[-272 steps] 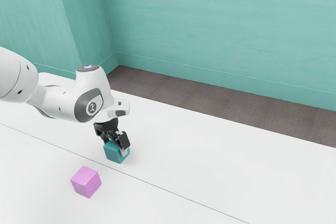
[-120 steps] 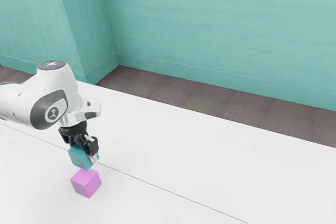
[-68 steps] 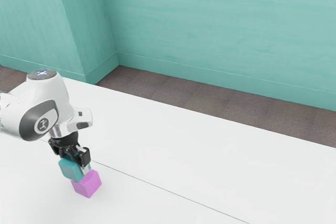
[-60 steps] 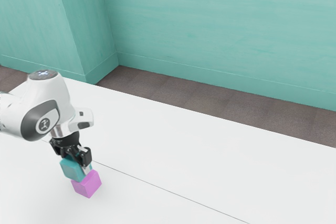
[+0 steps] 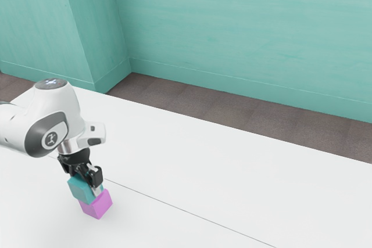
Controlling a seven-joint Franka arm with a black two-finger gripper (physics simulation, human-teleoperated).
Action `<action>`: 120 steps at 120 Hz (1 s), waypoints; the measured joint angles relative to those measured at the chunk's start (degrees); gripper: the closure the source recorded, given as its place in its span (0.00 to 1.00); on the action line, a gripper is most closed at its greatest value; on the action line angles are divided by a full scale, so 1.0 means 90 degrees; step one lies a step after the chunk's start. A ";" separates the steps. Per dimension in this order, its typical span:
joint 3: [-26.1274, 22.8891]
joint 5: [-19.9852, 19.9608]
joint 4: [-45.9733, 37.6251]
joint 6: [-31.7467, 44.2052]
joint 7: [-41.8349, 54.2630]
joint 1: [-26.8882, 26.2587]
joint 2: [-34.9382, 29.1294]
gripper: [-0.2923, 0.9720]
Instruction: Pick up the blue block with one arm, and put the blue block on the pink block with one arm
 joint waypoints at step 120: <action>0.0140 -0.0293 0.0151 0.0291 0.0619 0.0009 0.0417 0.53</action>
